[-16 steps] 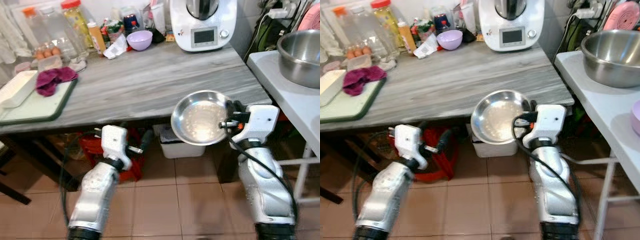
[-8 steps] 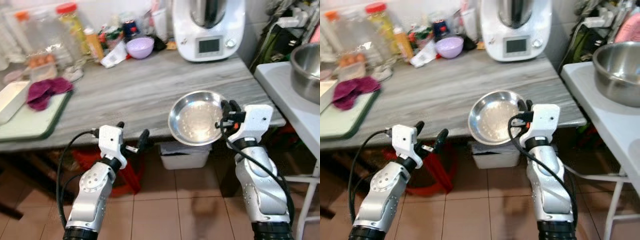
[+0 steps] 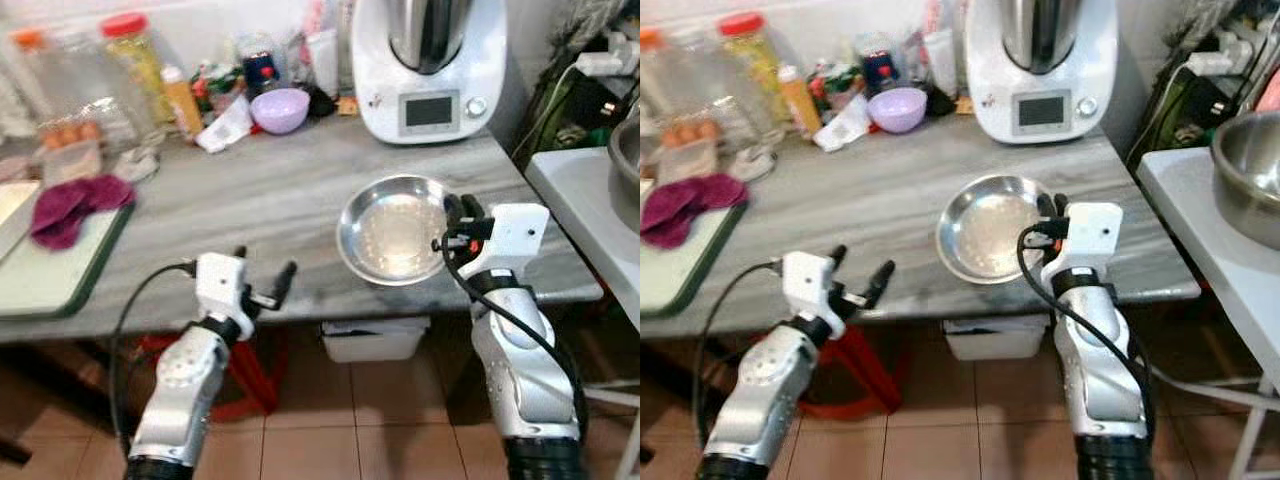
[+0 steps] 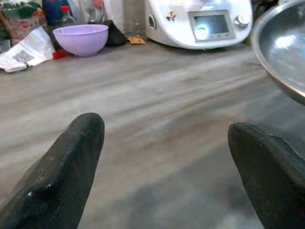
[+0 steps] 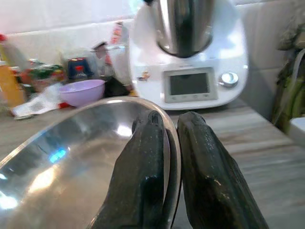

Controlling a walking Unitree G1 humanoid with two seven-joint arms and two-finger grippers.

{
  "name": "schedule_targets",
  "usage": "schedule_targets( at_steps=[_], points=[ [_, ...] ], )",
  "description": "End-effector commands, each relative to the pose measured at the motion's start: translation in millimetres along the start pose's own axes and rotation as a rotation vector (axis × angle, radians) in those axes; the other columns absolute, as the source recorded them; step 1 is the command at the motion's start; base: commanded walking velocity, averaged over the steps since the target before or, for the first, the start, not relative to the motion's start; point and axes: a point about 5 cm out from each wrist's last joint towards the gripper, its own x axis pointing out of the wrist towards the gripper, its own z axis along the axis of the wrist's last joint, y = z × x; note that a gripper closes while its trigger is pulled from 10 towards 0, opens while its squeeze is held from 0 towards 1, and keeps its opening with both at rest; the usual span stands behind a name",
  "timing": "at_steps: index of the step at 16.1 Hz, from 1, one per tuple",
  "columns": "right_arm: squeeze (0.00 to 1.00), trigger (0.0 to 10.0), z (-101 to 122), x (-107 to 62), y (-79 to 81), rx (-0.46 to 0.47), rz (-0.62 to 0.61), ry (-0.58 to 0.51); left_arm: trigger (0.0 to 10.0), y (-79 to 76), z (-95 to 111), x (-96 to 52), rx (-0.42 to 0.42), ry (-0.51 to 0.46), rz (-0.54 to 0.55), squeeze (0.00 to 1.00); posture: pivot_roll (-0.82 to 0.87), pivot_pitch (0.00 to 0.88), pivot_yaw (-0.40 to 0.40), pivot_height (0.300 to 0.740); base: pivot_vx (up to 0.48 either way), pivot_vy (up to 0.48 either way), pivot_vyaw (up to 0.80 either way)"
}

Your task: Setting the table

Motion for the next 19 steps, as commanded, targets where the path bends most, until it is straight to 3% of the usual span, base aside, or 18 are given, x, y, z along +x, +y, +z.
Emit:
schedule_targets(
  at_steps=[1, 4, 6, 9, 12, 17, 19],
  points=[
    [0.0, 10.0, 2.4, 2.2, -5.2, -0.001, -0.023, -0.017, 10.0, 1.1, 2.0, 0.0, 0.018, -0.002, 0.014, 0.0, -0.13, 0.071, 0.106, 0.74, 0.0, 0.0, 0.0],
    [0.0, 10.0, 0.3, 3.7, -3.9, 0.004, -0.024, -0.013, 10.0, 17.1, 3.6, -7.6, 0.053, -0.008, 0.115, 0.0, -0.13, 0.073, 0.106, 0.74, 0.0, 0.0, 0.0],
    [0.0, 10.0, -2.3, 7.1, -0.5, 0.009, -0.006, -0.006, 10.0, 25.4, -1.7, -22.4, 0.063, 0.015, 0.151, 0.0, -0.12, 0.08, 0.105, 0.74, 0.0, 0.0, 0.0],
    [0.0, 10.0, -6.5, 13.6, 0.9, 0.012, 0.0, 0.001, 10.0, 25.9, -10.4, -39.8, 0.083, 0.054, 0.151, 0.0, -0.11, 0.093, 0.102, 0.74, 0.0, 0.0, 0.0],
    [0.0, 10.0, -9.2, 25.8, 1.7, 0.038, 0.001, 0.012, 10.0, 25.3, -10.6, -48.3, 0.082, 0.069, 0.153, 0.0, -0.09, 0.104, 0.102, 0.74, 0.0, 0.0, 0.0],
    [0.0, 10.0, -18.0, 47.6, 14.0, 0.119, 0.027, 0.054, 10.0, 16.6, -5.4, -55.0, 0.039, 0.067, 0.006, 0.0, -0.07, 0.112, 0.101, 0.74, 0.0, 0.0, 0.0],
    [0.0, 10.0, -22.5, 55.6, 27.4, 0.172, 0.046, 0.081, 10.0, 17.9, -7.9, -58.5, 0.048, 0.099, -0.053, 0.0, -0.07, 0.109, 0.098, 0.74, 0.0, 0.0, 0.0]
  ],
)
